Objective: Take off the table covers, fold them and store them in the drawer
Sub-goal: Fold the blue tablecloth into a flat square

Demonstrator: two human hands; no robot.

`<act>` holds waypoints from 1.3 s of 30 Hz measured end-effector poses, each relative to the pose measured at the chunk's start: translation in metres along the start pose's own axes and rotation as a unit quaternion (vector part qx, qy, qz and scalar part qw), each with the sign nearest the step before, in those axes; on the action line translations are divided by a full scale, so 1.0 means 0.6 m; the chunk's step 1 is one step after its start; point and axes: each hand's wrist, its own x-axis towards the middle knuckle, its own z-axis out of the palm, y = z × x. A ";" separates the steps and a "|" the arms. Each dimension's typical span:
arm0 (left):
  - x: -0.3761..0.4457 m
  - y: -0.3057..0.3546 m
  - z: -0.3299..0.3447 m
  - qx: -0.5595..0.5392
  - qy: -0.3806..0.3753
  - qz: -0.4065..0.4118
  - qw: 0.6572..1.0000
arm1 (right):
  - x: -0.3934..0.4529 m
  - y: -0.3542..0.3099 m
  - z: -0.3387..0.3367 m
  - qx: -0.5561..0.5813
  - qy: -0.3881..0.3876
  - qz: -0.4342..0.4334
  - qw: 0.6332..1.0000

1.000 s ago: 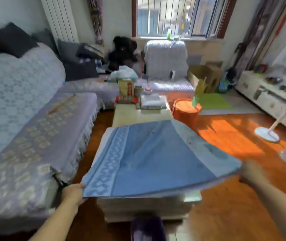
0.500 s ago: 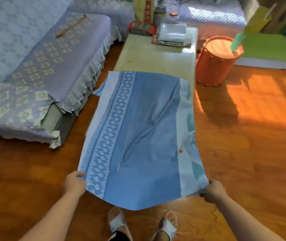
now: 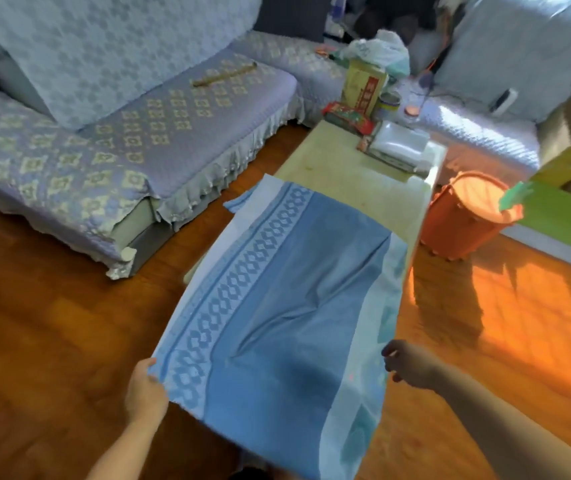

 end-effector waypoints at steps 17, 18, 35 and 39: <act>-0.164 0.352 0.491 0.291 -0.210 0.303 0.883 | 0.459 0.123 -0.357 0.150 -0.003 0.076 0.986; -0.168 0.362 0.543 0.313 -0.198 0.302 0.879 | 0.526 0.125 -0.375 0.197 0.001 0.076 0.977; -0.260 0.559 0.767 0.299 -0.080 -0.048 0.950 | 0.564 -0.079 -0.275 0.198 -0.221 -0.335 0.894; -0.269 0.555 0.708 0.077 -0.023 -0.159 0.984 | 0.487 -0.095 -0.237 0.152 -0.497 -0.347 0.781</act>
